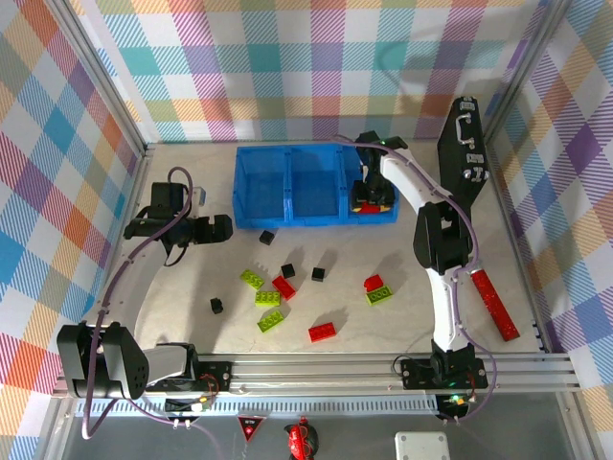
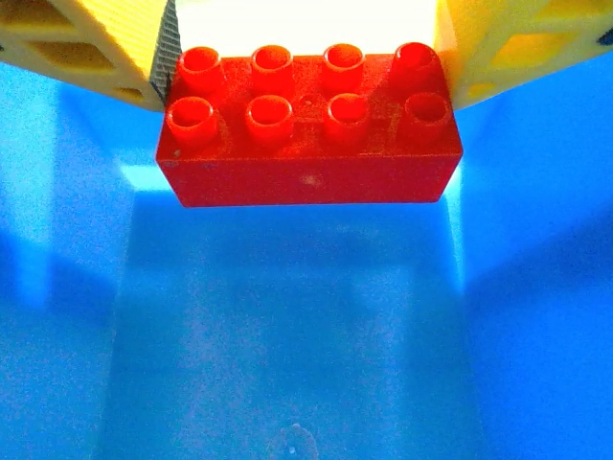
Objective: Sort the legos into containers by color
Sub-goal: Place the lego in the container.
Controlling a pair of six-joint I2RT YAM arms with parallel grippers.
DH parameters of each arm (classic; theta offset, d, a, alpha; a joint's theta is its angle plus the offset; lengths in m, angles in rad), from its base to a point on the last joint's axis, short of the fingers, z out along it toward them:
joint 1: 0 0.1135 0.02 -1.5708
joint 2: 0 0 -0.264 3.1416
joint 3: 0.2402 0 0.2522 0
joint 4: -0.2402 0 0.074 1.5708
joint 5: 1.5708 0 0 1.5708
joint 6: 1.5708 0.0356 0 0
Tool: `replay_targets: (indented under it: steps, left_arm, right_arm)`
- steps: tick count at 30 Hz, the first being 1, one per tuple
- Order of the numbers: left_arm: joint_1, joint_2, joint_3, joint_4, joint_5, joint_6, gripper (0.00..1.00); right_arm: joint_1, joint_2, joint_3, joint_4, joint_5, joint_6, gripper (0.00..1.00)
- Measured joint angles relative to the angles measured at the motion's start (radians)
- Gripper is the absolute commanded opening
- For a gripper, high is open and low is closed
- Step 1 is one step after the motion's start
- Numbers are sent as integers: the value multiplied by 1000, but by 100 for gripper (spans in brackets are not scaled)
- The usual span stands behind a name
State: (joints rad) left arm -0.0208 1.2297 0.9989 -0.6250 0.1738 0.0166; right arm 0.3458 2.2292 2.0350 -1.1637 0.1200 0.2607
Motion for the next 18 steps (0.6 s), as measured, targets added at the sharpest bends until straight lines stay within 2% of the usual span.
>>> replay_targets:
  steps: [18]
  left_arm:
    - [0, 0, 0, -1, -10, 0, 100]
  right_arm:
    - [-20, 121, 81, 18, -23, -37, 63]
